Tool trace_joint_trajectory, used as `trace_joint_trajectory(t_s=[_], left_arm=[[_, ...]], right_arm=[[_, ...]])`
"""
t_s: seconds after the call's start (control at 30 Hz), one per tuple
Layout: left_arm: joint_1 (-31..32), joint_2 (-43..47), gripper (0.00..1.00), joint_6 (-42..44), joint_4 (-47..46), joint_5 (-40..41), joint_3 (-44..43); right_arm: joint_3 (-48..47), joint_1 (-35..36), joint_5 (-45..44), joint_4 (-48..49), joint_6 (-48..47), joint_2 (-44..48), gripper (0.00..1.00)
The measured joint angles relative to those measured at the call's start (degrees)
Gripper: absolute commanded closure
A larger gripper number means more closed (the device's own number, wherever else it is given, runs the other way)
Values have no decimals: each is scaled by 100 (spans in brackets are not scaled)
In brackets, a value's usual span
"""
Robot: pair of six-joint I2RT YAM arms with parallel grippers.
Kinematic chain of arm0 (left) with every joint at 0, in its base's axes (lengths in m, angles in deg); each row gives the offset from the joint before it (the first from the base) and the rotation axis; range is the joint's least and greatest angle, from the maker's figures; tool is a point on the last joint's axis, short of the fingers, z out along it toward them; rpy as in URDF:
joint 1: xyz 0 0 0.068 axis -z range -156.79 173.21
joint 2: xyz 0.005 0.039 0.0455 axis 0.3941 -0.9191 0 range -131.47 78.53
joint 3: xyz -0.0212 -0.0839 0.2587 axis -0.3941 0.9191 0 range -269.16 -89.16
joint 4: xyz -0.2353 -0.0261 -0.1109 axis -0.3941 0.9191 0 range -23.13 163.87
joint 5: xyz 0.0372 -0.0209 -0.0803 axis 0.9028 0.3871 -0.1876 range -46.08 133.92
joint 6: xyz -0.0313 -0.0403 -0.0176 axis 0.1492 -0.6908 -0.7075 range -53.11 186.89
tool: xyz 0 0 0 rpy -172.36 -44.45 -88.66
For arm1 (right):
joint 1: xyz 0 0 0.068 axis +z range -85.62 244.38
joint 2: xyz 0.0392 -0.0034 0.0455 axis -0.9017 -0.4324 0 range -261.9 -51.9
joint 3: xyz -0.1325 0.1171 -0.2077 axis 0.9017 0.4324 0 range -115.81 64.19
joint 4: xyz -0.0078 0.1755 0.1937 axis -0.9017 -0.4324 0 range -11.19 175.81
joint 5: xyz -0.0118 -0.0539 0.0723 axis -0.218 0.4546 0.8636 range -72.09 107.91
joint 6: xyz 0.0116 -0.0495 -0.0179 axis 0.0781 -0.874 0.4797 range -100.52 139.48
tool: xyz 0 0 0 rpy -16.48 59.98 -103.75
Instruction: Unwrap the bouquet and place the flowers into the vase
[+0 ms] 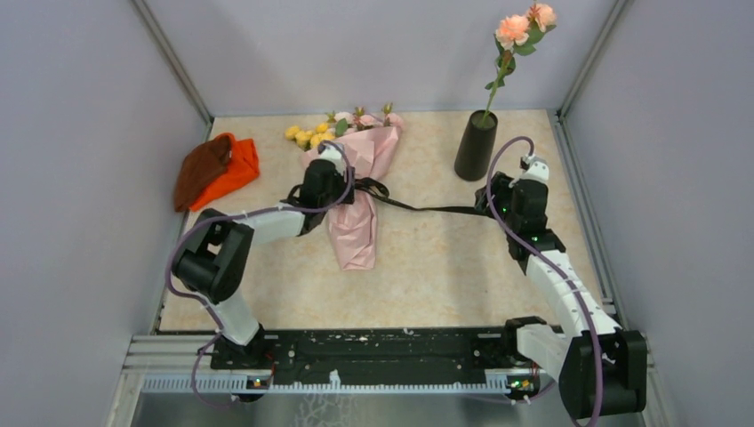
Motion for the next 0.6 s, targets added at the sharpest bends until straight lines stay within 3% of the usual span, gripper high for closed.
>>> trace_joint_trajectory(t_s=[0.23,0.3,0.43,0.47,0.57,0.6], left_arm=[[629,-192,30,970,0,984,-15],[608,-251,43,1060,0,1224,-74],[590,-398,92,1117,15,1480,-208],[590,-411,99,1126,33,1528,-229],[592,-417,100,1121,105,1644,-299],[590,-417,96,1119,157,1670,-343]], right_arm=[[0,0,68,35,-2,-70,45],[0,0,85,48,-4,-70,45],[0,0,103,57,-2,-74,45],[0,0,103,57,-2,-76,45],[0,0,105,61,-2,-76,45],[0,0,105,66,-2,-76,45]])
